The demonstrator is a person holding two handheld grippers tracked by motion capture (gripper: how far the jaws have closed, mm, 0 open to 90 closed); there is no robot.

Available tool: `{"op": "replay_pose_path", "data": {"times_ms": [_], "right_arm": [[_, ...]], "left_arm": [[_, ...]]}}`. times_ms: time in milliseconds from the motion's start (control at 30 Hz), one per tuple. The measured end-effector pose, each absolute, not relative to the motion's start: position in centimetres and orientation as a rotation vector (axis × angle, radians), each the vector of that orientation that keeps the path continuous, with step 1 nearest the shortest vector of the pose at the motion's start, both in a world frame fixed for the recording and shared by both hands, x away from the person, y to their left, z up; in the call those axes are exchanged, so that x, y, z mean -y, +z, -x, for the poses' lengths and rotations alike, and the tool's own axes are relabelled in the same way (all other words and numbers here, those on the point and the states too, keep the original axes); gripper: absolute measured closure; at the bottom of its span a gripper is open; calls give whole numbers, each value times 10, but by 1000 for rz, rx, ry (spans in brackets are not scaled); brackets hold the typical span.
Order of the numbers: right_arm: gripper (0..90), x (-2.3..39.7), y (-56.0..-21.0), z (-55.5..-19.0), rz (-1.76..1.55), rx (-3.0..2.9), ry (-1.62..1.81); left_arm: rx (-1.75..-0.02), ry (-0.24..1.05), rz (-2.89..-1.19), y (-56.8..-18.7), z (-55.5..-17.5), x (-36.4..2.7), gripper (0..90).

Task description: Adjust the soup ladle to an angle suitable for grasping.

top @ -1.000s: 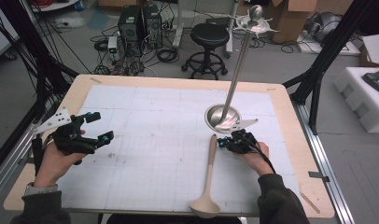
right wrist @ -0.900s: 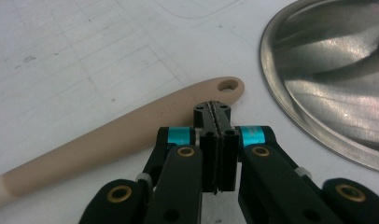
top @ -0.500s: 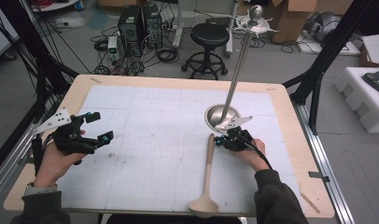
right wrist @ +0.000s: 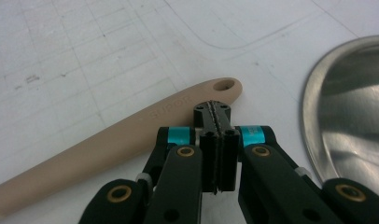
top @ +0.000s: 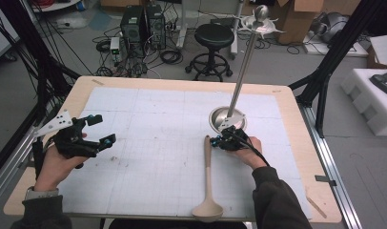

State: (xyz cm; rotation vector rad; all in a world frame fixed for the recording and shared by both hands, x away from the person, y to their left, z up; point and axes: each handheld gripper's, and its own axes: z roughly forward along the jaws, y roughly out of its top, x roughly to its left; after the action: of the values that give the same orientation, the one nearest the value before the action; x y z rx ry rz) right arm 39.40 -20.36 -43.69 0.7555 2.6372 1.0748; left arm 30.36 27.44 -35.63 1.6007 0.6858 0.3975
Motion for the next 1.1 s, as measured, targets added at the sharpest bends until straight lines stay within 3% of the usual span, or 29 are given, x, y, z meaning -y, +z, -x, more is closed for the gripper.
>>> {"op": "replay_pose_path", "data": {"times_ms": [1100], "right_arm": [[900,153,-438,-393,-548,-2737,1081]], "left_arm": [[-691,403,-1591,-356,-302,-278,26]]}}
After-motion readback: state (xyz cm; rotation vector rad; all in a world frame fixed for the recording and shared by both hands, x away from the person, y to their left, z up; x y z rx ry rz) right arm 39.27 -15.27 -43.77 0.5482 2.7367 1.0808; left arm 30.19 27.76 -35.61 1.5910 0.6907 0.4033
